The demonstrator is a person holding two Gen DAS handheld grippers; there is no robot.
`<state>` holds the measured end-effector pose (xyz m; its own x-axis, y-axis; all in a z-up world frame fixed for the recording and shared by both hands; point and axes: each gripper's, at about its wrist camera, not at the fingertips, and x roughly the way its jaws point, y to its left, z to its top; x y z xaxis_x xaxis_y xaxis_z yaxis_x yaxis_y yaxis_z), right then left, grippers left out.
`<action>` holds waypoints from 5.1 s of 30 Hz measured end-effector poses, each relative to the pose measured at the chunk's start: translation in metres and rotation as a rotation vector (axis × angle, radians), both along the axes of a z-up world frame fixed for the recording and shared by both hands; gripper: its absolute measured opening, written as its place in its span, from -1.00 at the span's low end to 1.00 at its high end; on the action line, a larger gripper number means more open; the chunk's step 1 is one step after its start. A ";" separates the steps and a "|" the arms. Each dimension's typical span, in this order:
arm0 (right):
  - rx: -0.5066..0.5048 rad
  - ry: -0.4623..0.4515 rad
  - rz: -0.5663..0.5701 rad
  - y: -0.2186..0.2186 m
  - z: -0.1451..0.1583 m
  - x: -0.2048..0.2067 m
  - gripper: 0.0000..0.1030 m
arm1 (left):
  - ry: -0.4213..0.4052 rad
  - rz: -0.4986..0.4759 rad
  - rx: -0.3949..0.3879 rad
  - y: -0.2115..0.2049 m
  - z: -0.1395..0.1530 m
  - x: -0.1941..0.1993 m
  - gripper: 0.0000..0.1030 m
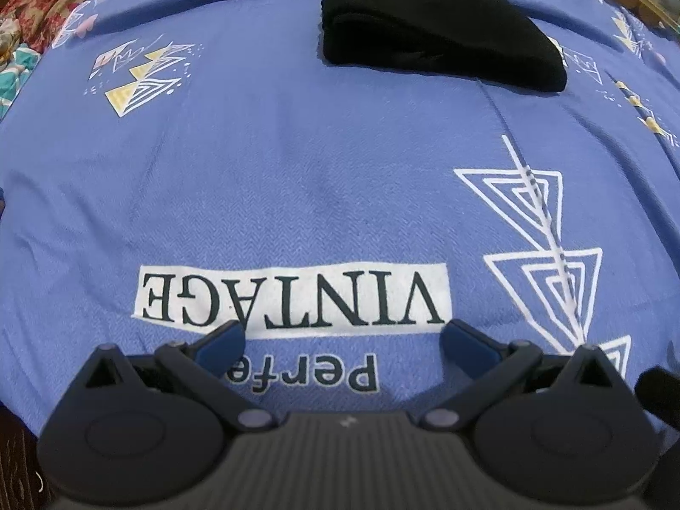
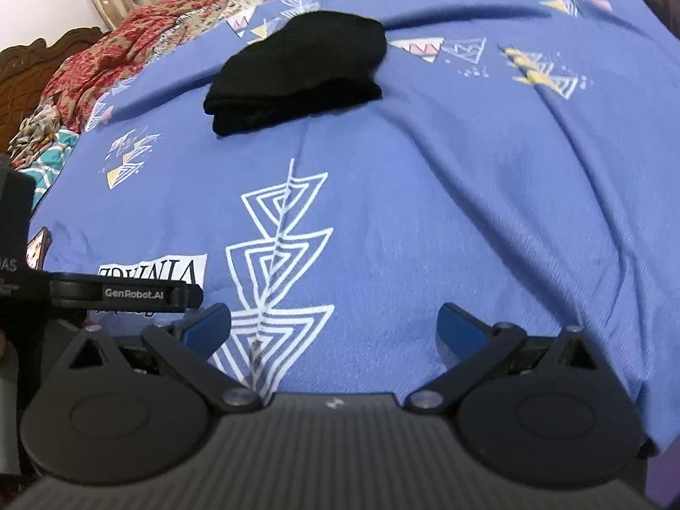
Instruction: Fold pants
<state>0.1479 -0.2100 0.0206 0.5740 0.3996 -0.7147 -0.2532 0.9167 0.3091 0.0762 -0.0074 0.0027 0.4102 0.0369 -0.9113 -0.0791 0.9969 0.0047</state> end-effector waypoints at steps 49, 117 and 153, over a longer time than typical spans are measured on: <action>0.079 -0.087 -0.015 -0.033 0.000 0.017 1.00 | -0.163 -0.061 0.104 -0.049 0.042 0.014 1.00; 0.001 -0.173 0.005 -0.006 0.060 -0.014 1.00 | -0.206 -0.021 0.139 -0.010 0.091 -0.025 1.00; 0.081 -0.086 -0.041 -0.007 0.042 -0.009 1.00 | -0.222 -0.035 0.338 -0.020 0.082 -0.021 0.99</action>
